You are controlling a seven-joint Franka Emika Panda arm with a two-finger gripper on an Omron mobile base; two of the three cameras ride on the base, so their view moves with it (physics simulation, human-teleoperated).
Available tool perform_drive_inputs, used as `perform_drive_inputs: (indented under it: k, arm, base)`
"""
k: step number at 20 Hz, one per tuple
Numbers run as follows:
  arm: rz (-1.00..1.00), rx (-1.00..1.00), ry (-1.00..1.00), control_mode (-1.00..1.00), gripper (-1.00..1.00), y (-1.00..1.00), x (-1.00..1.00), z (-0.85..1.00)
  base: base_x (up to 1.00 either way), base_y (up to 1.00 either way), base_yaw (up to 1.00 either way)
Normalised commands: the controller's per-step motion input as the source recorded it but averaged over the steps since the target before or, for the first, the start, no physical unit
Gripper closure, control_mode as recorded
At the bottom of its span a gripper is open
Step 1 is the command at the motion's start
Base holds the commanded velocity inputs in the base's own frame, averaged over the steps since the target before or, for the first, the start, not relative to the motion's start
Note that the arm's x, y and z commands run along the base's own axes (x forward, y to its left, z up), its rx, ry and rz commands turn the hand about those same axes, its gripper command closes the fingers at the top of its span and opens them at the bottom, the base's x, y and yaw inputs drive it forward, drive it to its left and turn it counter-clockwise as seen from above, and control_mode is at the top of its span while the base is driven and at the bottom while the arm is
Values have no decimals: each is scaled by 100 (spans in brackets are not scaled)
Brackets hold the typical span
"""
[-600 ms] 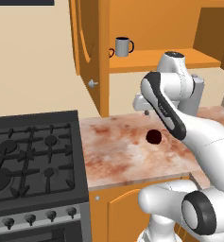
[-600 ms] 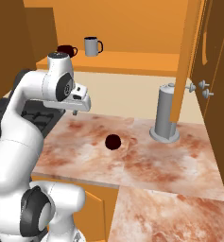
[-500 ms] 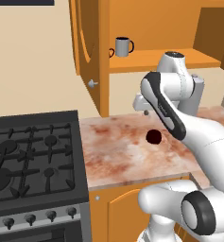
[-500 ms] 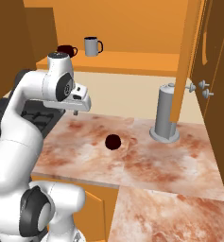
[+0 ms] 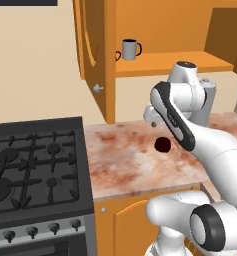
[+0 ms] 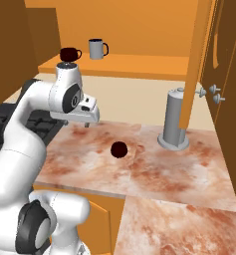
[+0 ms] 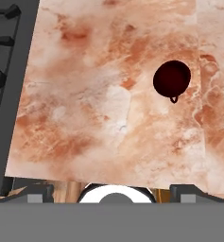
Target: Pick the mug on the counter and place it in the cabinet with the handle facing the right, like the mugs already inside.
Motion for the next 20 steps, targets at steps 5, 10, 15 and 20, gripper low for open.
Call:
perform_drive_inputs:
  k: [5, 10, 15, 20]
  arm:
    - [-3, -2, 0, -100, -100, -30, 0, -32]
    - [-1, -6, -3, -100, -100, -23, 11, -48]
    - [0, -3, -1, -100, -100, -22, 7, -38]
    - [1, 0, 1, -100, -100, -28, 10, -33]
  base:
    - [0, 0, 0]
    - [0, 0, 0]
    - [0, 0, 0]
    - [0, 0, 0]
